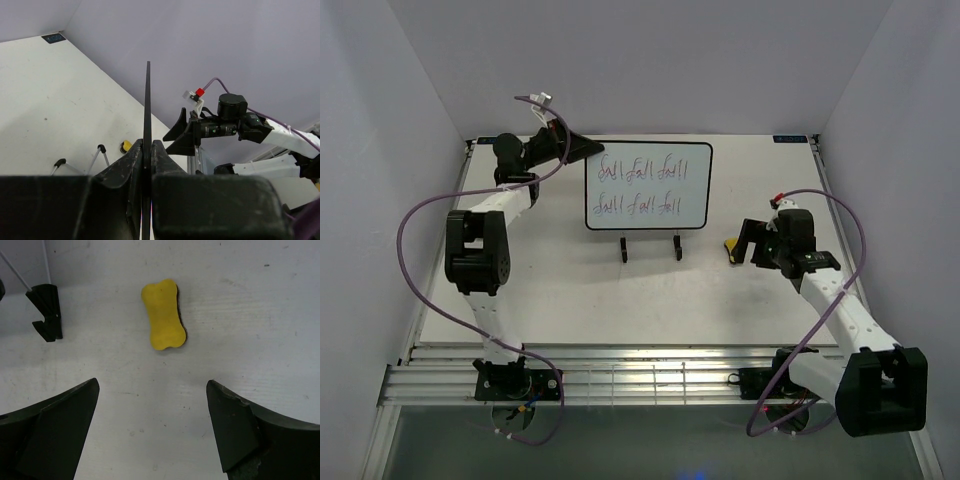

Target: Erase the whiteboard

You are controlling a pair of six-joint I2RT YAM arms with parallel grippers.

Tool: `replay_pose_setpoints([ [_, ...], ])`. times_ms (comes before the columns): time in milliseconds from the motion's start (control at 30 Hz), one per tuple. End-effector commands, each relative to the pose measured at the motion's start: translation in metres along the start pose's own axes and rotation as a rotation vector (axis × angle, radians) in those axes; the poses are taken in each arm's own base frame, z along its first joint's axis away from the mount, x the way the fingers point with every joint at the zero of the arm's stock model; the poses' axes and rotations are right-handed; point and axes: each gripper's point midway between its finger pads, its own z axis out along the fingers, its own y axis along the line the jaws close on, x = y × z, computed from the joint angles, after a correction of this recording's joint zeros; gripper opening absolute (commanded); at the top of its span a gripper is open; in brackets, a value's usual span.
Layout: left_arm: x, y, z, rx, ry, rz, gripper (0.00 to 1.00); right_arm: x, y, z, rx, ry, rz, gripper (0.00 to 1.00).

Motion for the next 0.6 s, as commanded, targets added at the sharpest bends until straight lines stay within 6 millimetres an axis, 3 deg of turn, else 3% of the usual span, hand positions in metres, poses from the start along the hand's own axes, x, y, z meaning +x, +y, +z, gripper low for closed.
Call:
replay_pose_setpoints([
  [0, -0.037, -0.045, 0.002, -0.085, -0.081, -0.021, 0.00, -0.040, 0.008, 0.000, -0.044, -0.078, -0.054, 0.94],
  [67, -0.022, -0.039, -0.008, -0.160, -0.076, -0.106, 0.00, -0.049, 0.006, 0.003, -0.044, -0.077, -0.072, 0.96],
  [133, -0.015, -0.053, -0.021, -0.164, -0.062, -0.147, 0.00, -0.052, 0.003, 0.005, -0.039, -0.074, -0.072, 0.97],
  [200, 0.011, -0.050, -0.038, -0.196, -0.043, -0.234, 0.00, -0.056, -0.004, 0.007, -0.041, -0.073, -0.055, 1.00],
  [233, 0.014, -0.065, -0.042, -0.193, -0.043, -0.214, 0.00, -0.057, -0.005, 0.007, -0.047, -0.069, -0.048, 0.98],
  [267, 0.034, -0.060, -0.050, -0.219, -0.026, -0.252, 0.00, -0.056, -0.004, 0.010, -0.067, -0.058, -0.056, 0.94],
  [367, 0.056, -0.084, -0.059, -0.209, 0.007, -0.243, 0.00, -0.046, -0.003, 0.022, -0.092, 0.020, -0.067, 0.84],
  [433, 0.088, -0.088, -0.070, -0.207, 0.046, -0.302, 0.00, -0.043, 0.000, 0.026, -0.114, 0.066, -0.080, 0.80],
  [467, 0.093, -0.099, -0.073, -0.198, 0.050, -0.288, 0.00, -0.038, -0.003, 0.033, -0.104, 0.100, -0.074, 0.78],
  [500, 0.111, -0.098, -0.079, -0.211, 0.058, -0.319, 0.00, -0.040, -0.006, 0.036, -0.078, 0.109, -0.079, 0.78],
  [567, 0.124, -0.105, -0.085, -0.224, 0.072, -0.337, 0.00, -0.028, -0.006, 0.045, -0.053, 0.172, -0.098, 0.78],
])
